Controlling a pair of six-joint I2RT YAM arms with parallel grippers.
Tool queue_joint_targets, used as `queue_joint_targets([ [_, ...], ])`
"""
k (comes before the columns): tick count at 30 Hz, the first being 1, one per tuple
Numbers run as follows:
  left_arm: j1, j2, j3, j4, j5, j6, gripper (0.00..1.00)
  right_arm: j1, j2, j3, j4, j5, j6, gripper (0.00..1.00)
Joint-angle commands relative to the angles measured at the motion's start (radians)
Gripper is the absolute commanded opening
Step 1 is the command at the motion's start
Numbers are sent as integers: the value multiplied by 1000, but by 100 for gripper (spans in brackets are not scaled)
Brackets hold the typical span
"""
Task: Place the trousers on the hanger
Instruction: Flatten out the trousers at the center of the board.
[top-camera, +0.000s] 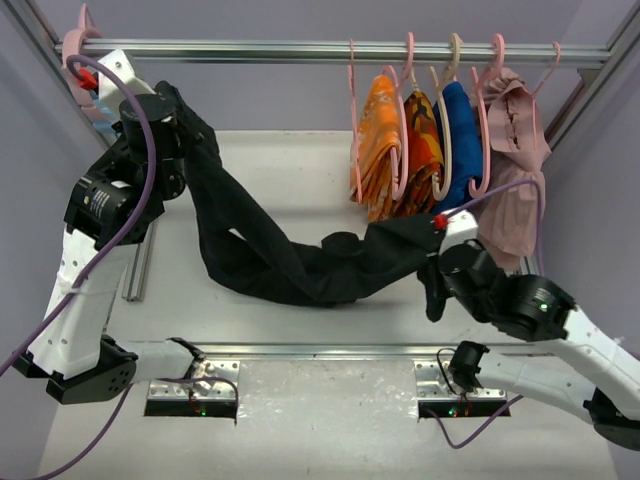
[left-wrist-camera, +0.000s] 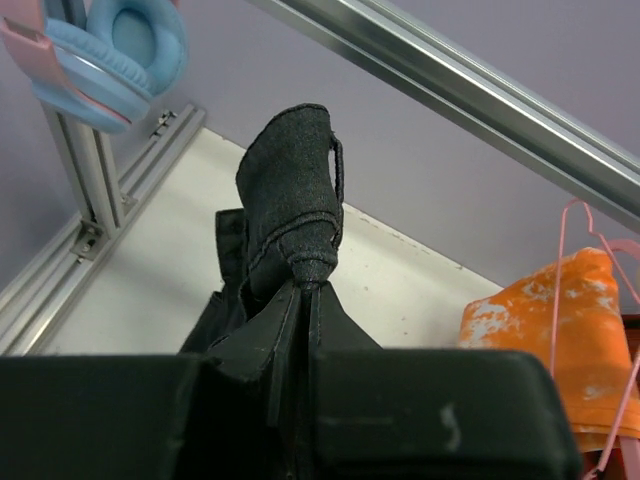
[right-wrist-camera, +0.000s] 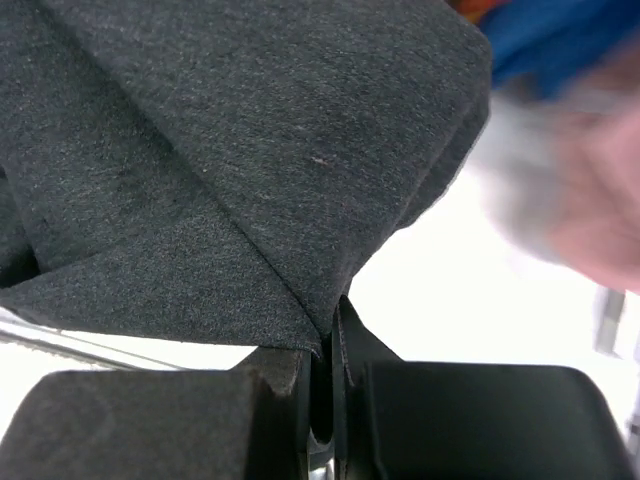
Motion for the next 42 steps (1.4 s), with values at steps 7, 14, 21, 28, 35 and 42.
queue_joint_targets([
  [7,5,27,6,33,80,-244,0,1,45,219,-379,125,33,1],
  [14,21,92,-276,49,8,-371,0,-25,237,132,-292,163,-16,6],
  [21,112,289,-268,105,65,-375,0,-378,468,30,27,-36,-265,0],
  [28,135,598,56,117,249,-139,61,-530,498,21,136,-108,-212,88],
  [35,135,489,-92,202,473,-10,100,-307,215,-54,271,-368,-191,92],
  [42,137,186,-572,380,557,-97,100,-68,184,-236,527,-768,-248,84],
])
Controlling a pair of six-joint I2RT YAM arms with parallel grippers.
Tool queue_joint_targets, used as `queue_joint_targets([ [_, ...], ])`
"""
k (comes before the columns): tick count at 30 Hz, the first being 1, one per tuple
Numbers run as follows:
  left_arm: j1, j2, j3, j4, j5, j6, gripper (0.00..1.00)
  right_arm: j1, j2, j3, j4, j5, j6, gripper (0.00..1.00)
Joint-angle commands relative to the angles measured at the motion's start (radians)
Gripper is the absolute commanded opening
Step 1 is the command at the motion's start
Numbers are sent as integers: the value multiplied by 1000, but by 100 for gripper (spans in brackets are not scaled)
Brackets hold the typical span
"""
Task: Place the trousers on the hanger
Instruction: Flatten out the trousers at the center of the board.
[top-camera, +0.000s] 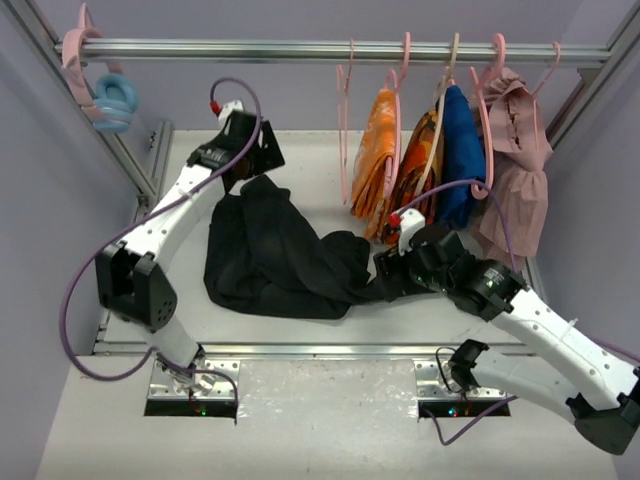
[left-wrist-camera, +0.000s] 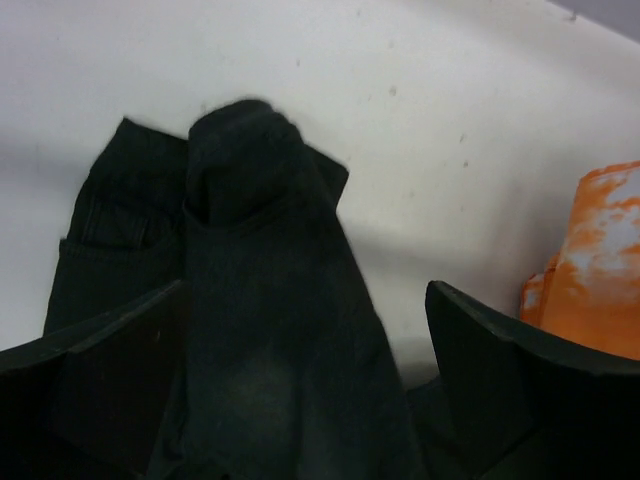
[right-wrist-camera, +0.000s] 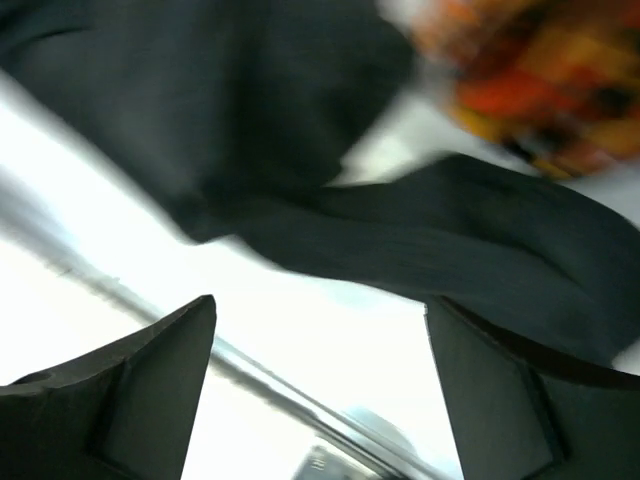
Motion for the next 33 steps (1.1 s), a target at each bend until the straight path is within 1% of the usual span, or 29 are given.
queue_joint_targets([
  [1,3,-186,-189,124,81,-32,100,134,75,-60,211,-187,-21,84],
  [2,3,-228,-247,123,77,-41,100,187,110,-58,244,-144,-23,84],
  [3,4,-248,-273,125,71,-50,100,226,130,-46,260,-127,-22,84],
  [6,14,-313,-372,134,-19,-94,100,286,224,-9,321,-92,-26,85],
  [8,66,-332,-412,112,-64,-178,100,314,318,41,339,-57,-38,85],
  [11,177,-350,-463,113,-59,-234,100,356,487,142,317,9,-68,86],
  [13,240,-351,-493,110,-63,-253,100,380,557,204,318,20,-80,86],
  [14,270,-351,-513,107,-68,-273,100,391,620,233,327,22,-91,86],
  [15,286,-352,-533,108,-69,-290,100,395,666,246,337,23,-97,86],
  [16,286,-352,-533,109,-69,-290,100,397,667,262,337,23,-101,86],
  [18,299,-352,-571,123,-68,-321,100,395,764,320,337,22,-123,85],
  [20,315,-340,-600,138,-41,-333,100,392,908,406,273,31,-127,77],
  [21,325,-328,-605,147,-31,-329,100,395,940,451,220,19,-119,75],
  [23,330,-313,-606,157,-11,-313,100,396,967,455,208,4,-111,73],
  [24,334,-297,-607,168,0,-302,100,396,994,454,201,-10,-104,73],
  [25,334,-287,-614,183,11,-294,100,395,1021,445,202,11,-103,74],
  [27,333,-249,-626,247,66,-274,100,381,1068,426,196,96,-129,81],
  [29,334,-208,-635,275,115,-263,100,352,1089,418,194,111,-135,87],
  [30,334,-183,-638,291,131,-265,100,330,1094,409,195,106,-132,87],
  [32,334,-133,-639,333,147,-268,100,270,1094,378,198,90,-120,82],
  [33,334,-108,-634,338,156,-266,100,259,1088,366,199,87,-119,75],
])
